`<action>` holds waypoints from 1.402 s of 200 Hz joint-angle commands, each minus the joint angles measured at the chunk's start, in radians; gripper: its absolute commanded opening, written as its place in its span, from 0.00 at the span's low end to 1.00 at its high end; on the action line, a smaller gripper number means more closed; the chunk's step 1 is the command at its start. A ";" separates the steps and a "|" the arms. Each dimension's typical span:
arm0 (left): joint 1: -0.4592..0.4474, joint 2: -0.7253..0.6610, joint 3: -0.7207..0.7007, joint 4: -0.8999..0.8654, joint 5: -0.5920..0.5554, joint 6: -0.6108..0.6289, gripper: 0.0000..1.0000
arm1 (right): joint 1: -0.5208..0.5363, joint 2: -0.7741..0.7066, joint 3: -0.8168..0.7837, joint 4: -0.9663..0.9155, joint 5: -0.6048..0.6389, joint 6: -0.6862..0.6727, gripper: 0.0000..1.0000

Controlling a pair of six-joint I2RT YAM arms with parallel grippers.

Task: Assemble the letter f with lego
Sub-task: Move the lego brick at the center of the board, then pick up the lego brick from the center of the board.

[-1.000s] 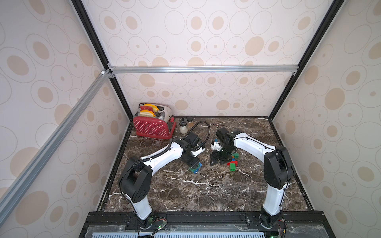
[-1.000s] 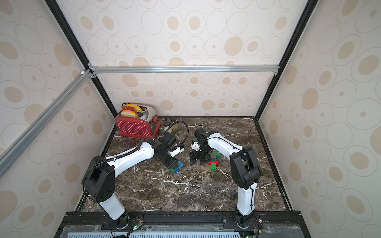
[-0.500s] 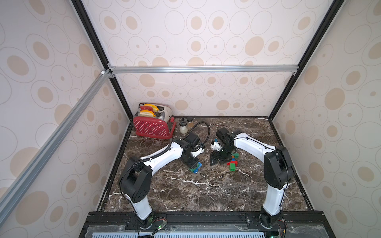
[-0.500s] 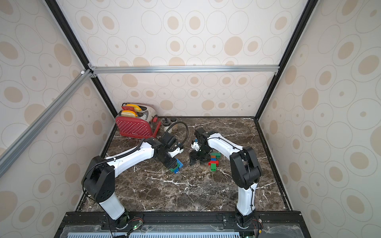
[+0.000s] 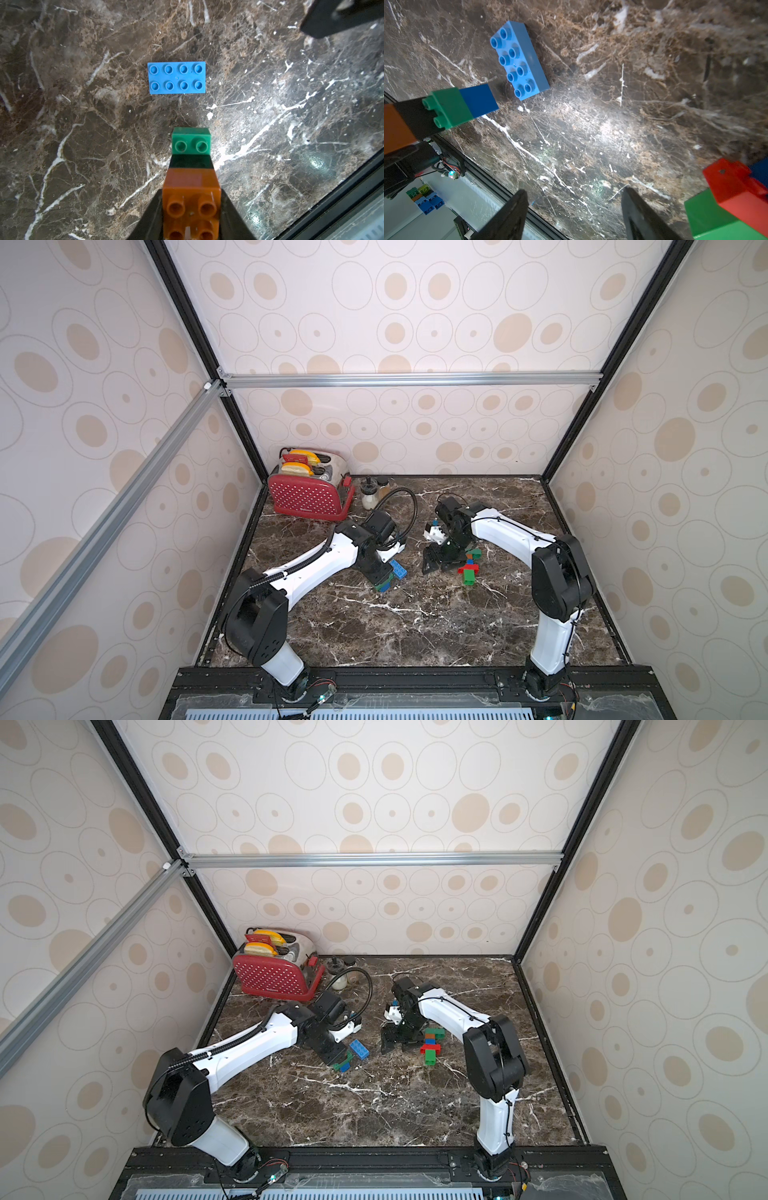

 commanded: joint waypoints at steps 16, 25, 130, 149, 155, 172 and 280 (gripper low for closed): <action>-0.008 -0.051 -0.037 -0.018 -0.008 0.035 0.40 | 0.000 0.011 0.019 -0.012 -0.011 0.008 0.75; -0.009 -0.056 -0.043 -0.014 0.002 0.040 0.40 | 0.000 0.013 0.019 -0.012 -0.012 0.008 0.75; -0.008 -0.125 -0.021 0.018 -0.145 -0.046 0.66 | 0.053 0.082 0.108 -0.033 0.020 -0.002 0.75; 0.007 -0.162 -0.011 0.016 -0.178 -0.119 0.73 | 0.075 0.150 0.171 -0.045 0.034 -0.005 0.75; 0.019 -0.171 -0.003 0.010 -0.187 -0.150 0.75 | 0.082 0.169 0.190 -0.044 0.037 -0.003 0.76; 0.082 -0.181 0.037 -0.054 -0.166 -0.250 0.86 | 0.103 0.222 0.234 -0.030 0.054 0.003 0.76; 0.169 -0.340 -0.057 -0.124 -0.154 -0.358 0.94 | 0.204 0.336 0.296 -0.015 0.128 0.036 0.76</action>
